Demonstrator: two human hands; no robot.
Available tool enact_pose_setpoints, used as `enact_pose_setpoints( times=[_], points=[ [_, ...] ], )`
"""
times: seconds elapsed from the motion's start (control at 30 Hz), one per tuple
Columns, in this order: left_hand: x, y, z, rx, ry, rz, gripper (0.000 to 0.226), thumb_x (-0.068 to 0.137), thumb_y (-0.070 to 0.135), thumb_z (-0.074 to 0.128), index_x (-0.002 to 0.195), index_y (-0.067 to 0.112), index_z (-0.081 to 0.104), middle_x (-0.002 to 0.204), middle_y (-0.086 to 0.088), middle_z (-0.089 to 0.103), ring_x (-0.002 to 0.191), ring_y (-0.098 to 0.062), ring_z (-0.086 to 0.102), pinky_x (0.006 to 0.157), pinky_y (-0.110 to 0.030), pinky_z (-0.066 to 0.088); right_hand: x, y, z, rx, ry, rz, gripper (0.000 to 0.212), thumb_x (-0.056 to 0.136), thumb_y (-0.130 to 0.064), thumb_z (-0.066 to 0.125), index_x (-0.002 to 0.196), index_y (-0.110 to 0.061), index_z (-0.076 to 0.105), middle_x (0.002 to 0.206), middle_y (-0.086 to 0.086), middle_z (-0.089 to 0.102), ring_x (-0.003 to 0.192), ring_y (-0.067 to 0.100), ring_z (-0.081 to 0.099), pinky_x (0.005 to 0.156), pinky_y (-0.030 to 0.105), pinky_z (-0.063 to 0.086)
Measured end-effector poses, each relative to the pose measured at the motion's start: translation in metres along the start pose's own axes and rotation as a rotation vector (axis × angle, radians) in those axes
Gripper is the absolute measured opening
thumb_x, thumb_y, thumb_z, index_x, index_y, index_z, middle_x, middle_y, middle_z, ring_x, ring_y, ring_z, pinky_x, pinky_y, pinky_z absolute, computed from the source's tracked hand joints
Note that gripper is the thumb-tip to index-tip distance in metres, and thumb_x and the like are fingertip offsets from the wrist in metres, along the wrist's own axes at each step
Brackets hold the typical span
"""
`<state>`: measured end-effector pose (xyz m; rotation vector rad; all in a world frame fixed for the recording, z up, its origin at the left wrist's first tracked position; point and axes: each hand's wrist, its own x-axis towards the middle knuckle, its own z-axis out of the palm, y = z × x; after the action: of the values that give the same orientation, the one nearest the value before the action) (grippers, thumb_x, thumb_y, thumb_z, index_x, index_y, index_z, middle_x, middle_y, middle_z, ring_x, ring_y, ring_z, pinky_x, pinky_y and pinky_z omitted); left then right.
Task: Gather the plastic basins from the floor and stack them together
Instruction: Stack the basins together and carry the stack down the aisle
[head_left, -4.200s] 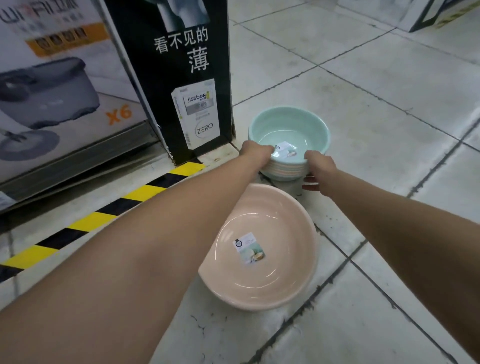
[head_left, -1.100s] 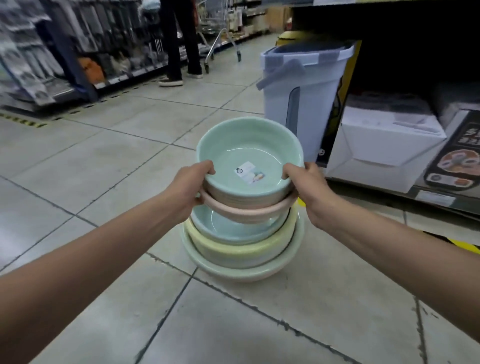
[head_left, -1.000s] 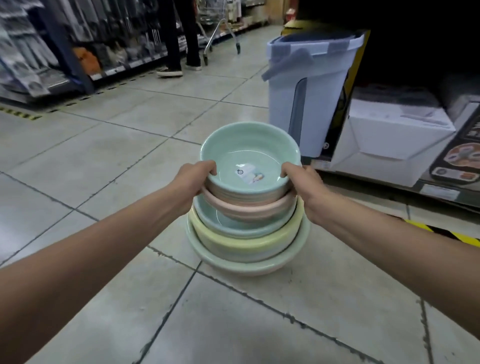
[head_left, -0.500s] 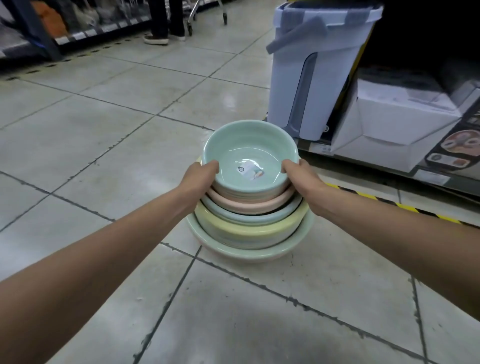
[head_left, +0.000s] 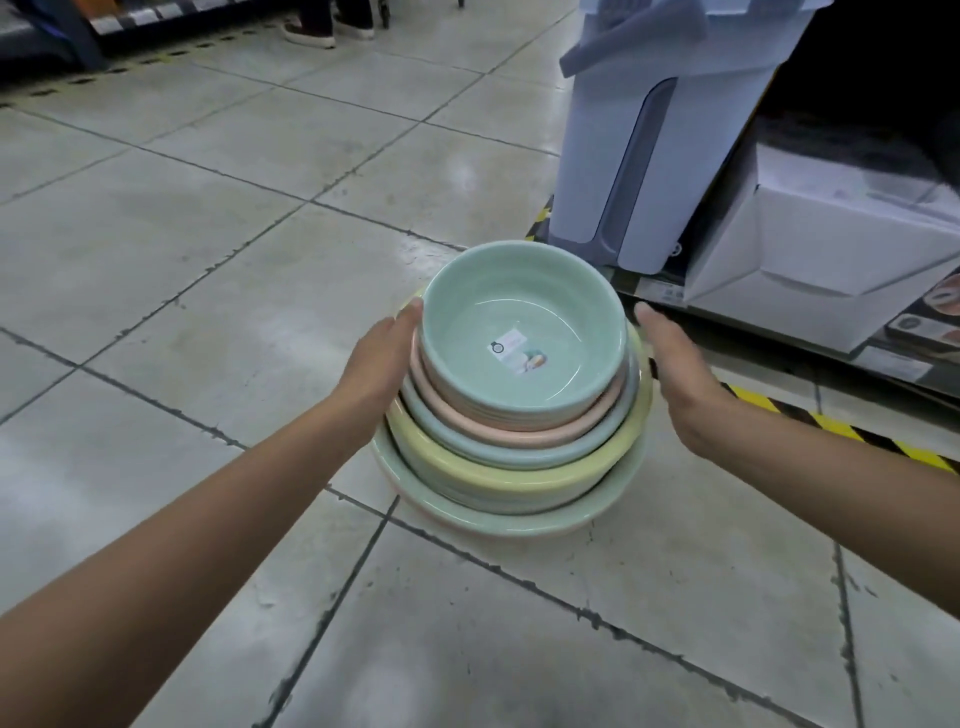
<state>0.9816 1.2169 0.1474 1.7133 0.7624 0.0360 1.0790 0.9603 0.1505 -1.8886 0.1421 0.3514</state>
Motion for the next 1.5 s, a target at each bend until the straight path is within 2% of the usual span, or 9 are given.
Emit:
enact_pose_setpoints(
  times=[0.07,0.13,0.27,0.33,0.53,0.83,0.97,1.17,1.5],
  points=[
    [0.003,-0.013,-0.005,-0.089,0.032,-0.002,0.054,0.090,0.072,0.035,0.093,0.034,0.072,0.099,0.005,0.075,0.094,-0.013,0.066,0.083,-0.035,0.047,0.009,0.017,-0.015,0.096,0.040,0.040,0.059,0.095,-0.065,0.043,0.148,-0.038,0.039,0.155,-0.011,0.038,0.143,0.014,0.034,0.111,0.041,0.027],
    [0.005,-0.032,-0.005,-0.099,0.050,-0.015,0.050,0.092,0.072,0.033,0.090,0.039,0.070,0.096,0.010,0.073,0.093,-0.008,0.064,0.079,-0.034,0.045,0.015,0.036,-0.017,0.076,0.053,0.101,0.065,0.091,-0.071,0.043,0.149,-0.041,0.037,0.158,-0.014,0.034,0.146,0.016,0.030,0.116,0.048,0.024],
    [0.013,-0.064,0.002,-0.209,0.015,-0.047,0.056,0.080,0.080,0.044,0.108,0.041,0.072,0.109,0.010,0.075,0.107,-0.013,0.067,0.101,-0.042,0.047,0.022,0.064,-0.004,0.192,-0.077,0.135,0.047,0.093,-0.069,0.042,0.124,-0.040,0.063,0.122,-0.011,0.069,0.119,0.017,0.059,0.103,0.045,0.042],
    [0.020,-0.071,0.005,-0.253,-0.006,-0.003,0.055,0.084,0.076,0.045,0.114,0.038,0.071,0.114,0.008,0.074,0.111,-0.013,0.067,0.104,-0.044,0.046,0.028,0.066,0.000,0.229,-0.141,0.100,0.048,0.096,-0.064,0.042,0.123,-0.034,0.067,0.112,-0.006,0.076,0.112,0.016,0.066,0.100,0.041,0.048],
    [0.033,-0.073,0.011,-0.288,0.016,0.057,0.072,0.066,0.084,0.058,0.117,0.034,0.070,0.116,0.005,0.073,0.111,-0.015,0.067,0.105,-0.047,0.045,0.046,0.068,-0.002,0.220,-0.215,0.017,0.052,0.094,-0.066,0.043,0.125,-0.031,0.067,0.115,-0.005,0.075,0.110,0.014,0.069,0.097,0.039,0.050],
    [0.030,-0.074,0.019,-0.360,0.119,0.034,0.045,0.089,0.058,0.054,0.114,0.025,0.073,0.109,-0.002,0.076,0.103,-0.019,0.071,0.099,-0.048,0.050,0.066,0.067,0.000,0.205,-0.231,-0.026,0.061,0.080,-0.074,0.051,0.127,-0.038,0.064,0.117,-0.007,0.074,0.111,0.015,0.068,0.103,0.046,0.048],
    [0.015,-0.070,0.011,-0.374,0.163,-0.016,0.050,0.084,0.063,0.055,0.113,0.026,0.073,0.109,-0.001,0.076,0.103,-0.019,0.072,0.099,-0.049,0.050,0.063,0.053,0.003,0.181,-0.270,-0.027,0.064,0.078,-0.075,0.052,0.129,-0.037,0.062,0.118,-0.006,0.073,0.111,0.018,0.068,0.104,0.051,0.048],
    [-0.045,0.001,-0.039,-0.452,0.277,-0.060,0.044,0.096,0.049,0.048,0.117,0.019,0.071,0.110,-0.005,0.075,0.104,-0.021,0.071,0.095,-0.044,0.052,0.032,-0.057,0.000,0.118,-0.418,-0.112,0.072,0.074,-0.081,0.058,0.133,-0.041,0.059,0.130,-0.007,0.067,0.122,0.016,0.062,0.106,0.048,0.045],
    [-0.241,0.271,-0.191,-0.521,0.528,-0.143,0.033,0.095,0.048,0.051,0.109,0.026,0.072,0.107,0.001,0.076,0.099,-0.016,0.072,0.083,-0.034,0.052,-0.106,-0.360,-0.039,0.032,-0.618,-0.135,0.071,0.079,-0.076,0.058,0.137,-0.034,0.057,0.131,-0.003,0.067,0.123,0.019,0.062,0.107,0.056,0.044]
  ],
)
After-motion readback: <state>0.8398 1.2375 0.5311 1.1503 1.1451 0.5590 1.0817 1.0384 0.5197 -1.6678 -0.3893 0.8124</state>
